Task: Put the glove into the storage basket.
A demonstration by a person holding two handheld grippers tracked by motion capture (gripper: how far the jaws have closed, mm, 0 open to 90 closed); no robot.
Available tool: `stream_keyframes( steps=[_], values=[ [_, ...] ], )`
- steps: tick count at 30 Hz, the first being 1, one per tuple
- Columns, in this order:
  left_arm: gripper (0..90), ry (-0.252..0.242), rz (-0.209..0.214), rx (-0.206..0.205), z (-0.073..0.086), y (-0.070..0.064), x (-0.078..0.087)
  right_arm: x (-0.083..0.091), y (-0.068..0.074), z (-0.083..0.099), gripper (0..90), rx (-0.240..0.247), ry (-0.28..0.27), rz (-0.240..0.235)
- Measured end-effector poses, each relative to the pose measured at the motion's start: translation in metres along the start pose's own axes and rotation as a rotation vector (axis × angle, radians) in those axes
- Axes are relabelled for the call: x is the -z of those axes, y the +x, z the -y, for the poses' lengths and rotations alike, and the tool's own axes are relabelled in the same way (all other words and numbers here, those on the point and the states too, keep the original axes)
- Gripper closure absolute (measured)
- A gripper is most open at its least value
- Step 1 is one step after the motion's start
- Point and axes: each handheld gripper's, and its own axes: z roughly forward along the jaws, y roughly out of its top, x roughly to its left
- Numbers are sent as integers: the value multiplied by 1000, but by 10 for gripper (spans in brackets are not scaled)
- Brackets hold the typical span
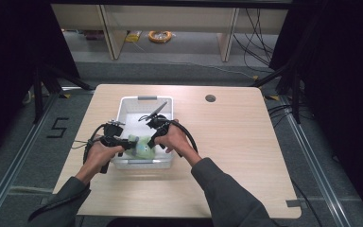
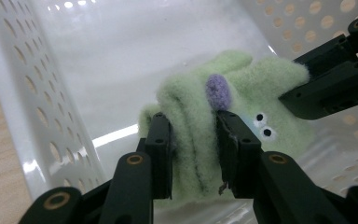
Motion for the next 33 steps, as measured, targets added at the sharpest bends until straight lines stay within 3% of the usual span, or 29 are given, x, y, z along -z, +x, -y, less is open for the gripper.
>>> stream_keyframes(
  steps=[7,9,10,12,17,27,29,30,31,33],
  values=[
    [571,-6,-2,28,-2,-2,2,1,0,0,676,0,-4,28],
    [550,-12,-19,21,-3,-3,4,4,-1,0,666,-6,-12,40],
    [531,-38,-44,28,-4,-5,4,5,-1,0,657,-4,-14,37],
    [519,-50,-61,10,-6,-7,8,6,-1,0,619,-18,-21,44],
    [525,-64,-73,-3,-7,-7,15,11,-3,0,610,1,-40,44],
    [530,-78,-41,-28,-6,-8,34,23,-1,1,597,12,-78,27],
    [527,-97,-29,-28,-5,-10,40,28,0,2,592,20,-102,20],
    [526,-127,2,-67,-5,-10,41,32,1,3,588,28,-117,11],
    [525,-135,1,-72,-4,-11,44,37,4,5,584,12,-125,8],
    [513,-144,7,-51,-1,-19,49,46,6,8,558,24,-151,4]
  ],
)
